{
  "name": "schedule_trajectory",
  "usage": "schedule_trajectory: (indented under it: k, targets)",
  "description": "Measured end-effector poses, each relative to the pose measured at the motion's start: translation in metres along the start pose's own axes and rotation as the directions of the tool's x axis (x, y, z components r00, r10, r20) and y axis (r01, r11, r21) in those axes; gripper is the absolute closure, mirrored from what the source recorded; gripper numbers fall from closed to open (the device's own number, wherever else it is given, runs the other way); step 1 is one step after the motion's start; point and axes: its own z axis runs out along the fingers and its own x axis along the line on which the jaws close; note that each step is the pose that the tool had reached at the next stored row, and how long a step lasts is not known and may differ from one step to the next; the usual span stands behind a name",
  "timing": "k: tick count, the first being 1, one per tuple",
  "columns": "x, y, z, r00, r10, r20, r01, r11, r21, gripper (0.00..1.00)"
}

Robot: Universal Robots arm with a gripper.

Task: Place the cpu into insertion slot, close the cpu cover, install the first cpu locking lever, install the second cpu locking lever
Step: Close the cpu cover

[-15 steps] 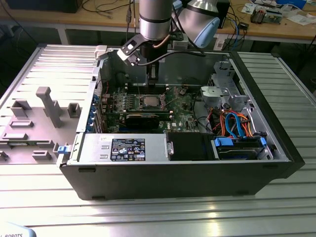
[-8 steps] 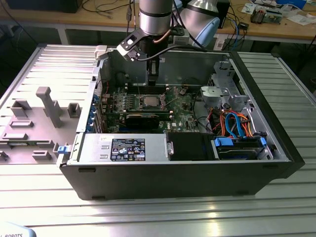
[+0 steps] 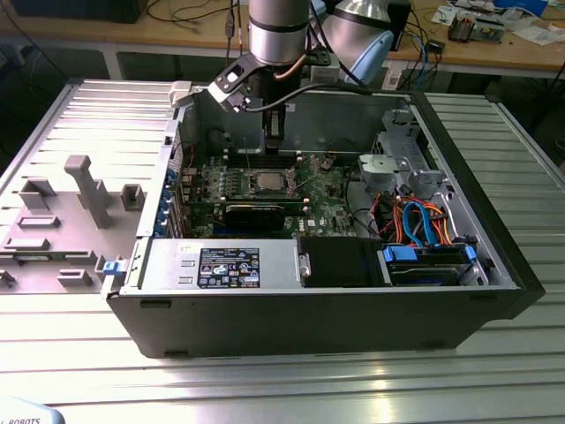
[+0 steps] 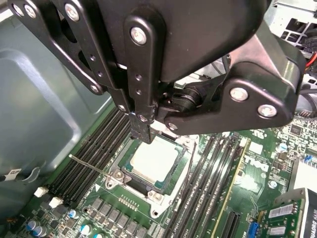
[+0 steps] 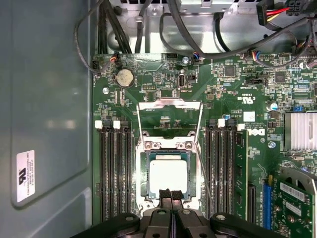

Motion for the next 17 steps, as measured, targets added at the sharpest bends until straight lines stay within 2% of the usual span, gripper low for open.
schedule_trajectory:
  k: [6, 13, 17]
  targets:
    - [-0.0001, 0.0001, -0.0001, 1.0, 0.0, 0.0002, 0.0, 1.0, 0.0001, 0.89]
    - [-0.0001, 0.0055, -0.0001, 1.0, 0.0, 0.0003, 0.0, 1.0, 0.0001, 0.89]
    - [-0.0001, 0.0108, 0.0, 1.0, 0.0, 0.0002, 0.0, 1.0, 0.0001, 0.89]
